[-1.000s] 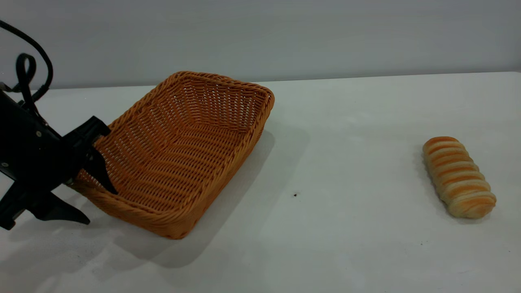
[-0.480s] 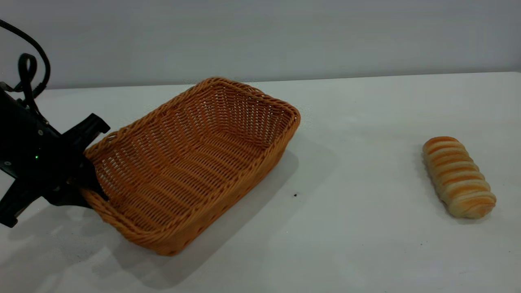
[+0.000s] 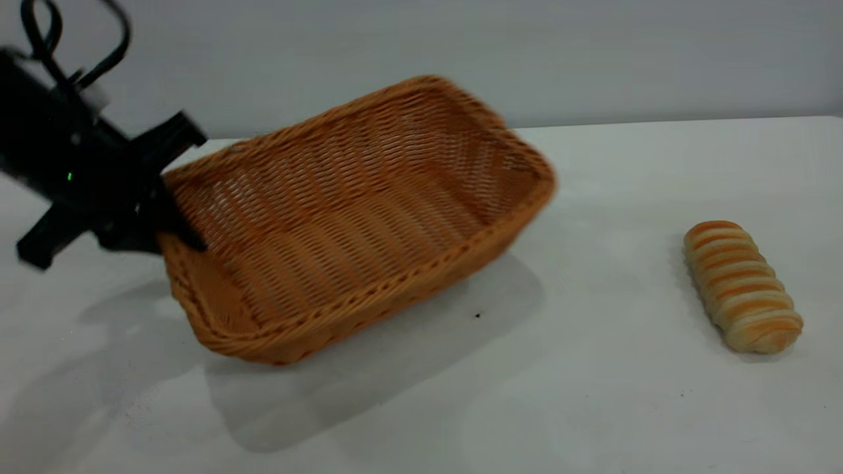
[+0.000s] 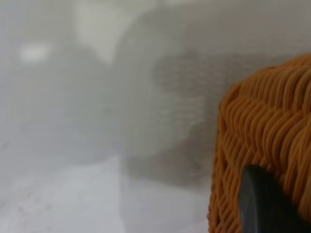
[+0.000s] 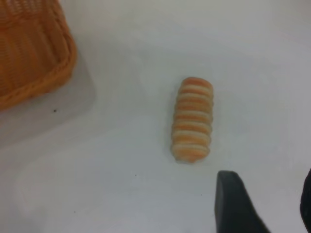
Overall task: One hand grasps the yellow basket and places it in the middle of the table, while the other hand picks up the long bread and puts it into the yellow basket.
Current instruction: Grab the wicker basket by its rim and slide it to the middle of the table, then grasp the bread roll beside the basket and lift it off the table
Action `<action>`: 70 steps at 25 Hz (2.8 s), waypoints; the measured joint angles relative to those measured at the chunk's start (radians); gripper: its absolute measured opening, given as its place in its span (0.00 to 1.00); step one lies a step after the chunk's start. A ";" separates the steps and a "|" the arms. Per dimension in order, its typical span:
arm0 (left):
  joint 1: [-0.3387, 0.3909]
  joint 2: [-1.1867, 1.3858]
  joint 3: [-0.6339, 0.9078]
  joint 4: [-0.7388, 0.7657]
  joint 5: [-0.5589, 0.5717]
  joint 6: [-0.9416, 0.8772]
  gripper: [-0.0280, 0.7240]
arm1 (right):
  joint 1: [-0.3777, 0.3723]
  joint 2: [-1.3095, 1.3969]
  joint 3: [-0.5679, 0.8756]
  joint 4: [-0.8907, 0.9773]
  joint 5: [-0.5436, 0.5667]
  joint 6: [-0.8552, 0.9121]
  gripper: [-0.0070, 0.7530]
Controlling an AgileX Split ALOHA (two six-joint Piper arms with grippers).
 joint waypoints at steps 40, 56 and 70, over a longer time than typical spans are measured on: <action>-0.087 0.287 -0.327 0.013 0.104 0.397 0.91 | 0.000 0.433 0.000 -0.029 -0.248 -0.019 0.76; -0.087 0.143 -0.327 0.353 0.195 0.393 0.82 | -0.023 0.984 -0.199 -0.030 -0.346 0.019 0.79; -0.087 -0.169 -0.327 0.365 0.291 0.391 0.82 | -0.068 1.311 -0.381 -0.043 -0.311 0.015 0.78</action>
